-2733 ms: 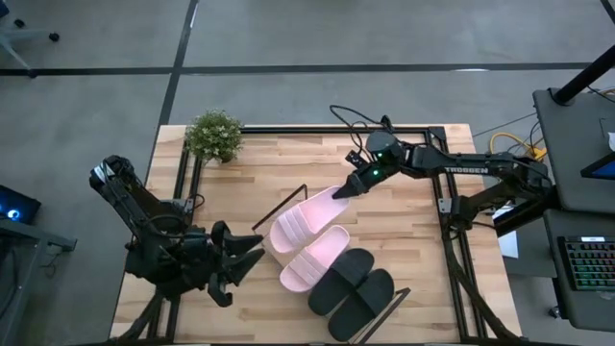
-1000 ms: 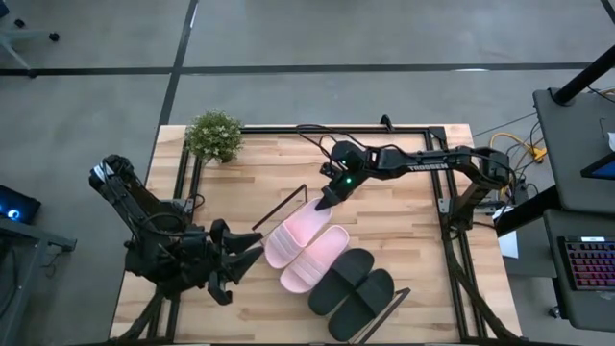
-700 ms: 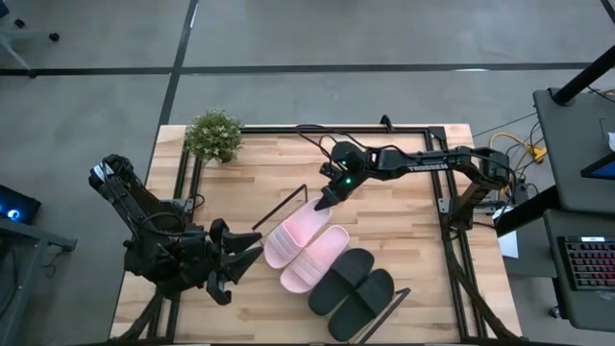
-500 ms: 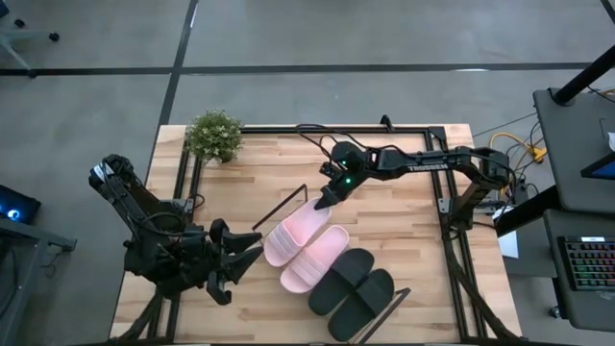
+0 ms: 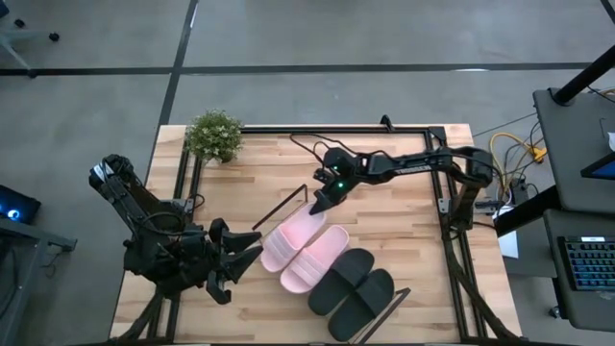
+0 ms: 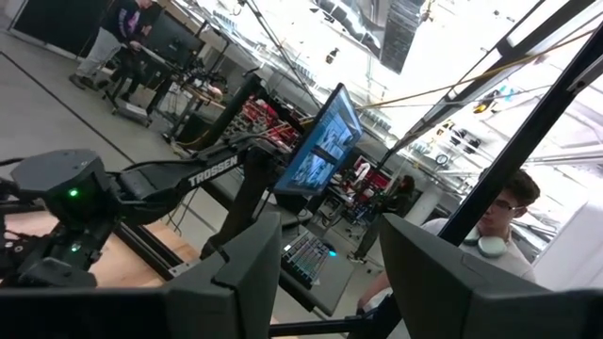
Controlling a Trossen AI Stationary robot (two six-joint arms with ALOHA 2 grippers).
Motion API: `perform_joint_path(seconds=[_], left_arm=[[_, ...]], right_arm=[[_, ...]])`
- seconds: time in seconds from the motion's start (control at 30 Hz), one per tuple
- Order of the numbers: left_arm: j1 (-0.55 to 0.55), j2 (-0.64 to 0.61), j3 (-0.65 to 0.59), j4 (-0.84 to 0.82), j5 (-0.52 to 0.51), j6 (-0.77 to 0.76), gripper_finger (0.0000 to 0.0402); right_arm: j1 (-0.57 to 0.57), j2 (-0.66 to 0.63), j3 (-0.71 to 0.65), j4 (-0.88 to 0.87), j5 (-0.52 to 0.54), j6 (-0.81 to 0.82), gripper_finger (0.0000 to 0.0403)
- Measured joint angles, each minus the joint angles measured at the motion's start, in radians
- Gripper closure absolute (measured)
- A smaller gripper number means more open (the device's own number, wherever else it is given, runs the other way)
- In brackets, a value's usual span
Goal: Pick and place slides into the shelf
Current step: Put the pink slipper on the shelf beside the other pink slipper
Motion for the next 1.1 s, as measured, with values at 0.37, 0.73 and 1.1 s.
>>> perform_joint_path(seconds=[0.37, 0.73, 1.1], left_arm=[[0.0, 0.0, 0.0, 0.0, 0.001, -0.001, 0.0235], [0.0, 0.0, 0.0, 0.0, 0.005, -0.002, 0.0235], [0.0, 0.0, 0.0, 0.0, 0.022, -0.002, 0.0235]], right_arm=[[0.0, 0.02, -0.005, 0.006, -0.005, 0.001, 0.0348], [-0.001, 0.063, -0.011, 0.011, -0.001, 0.001, 0.0348], [-0.003, 0.08, -0.011, 0.007, 0.002, -0.009, 0.0314]])
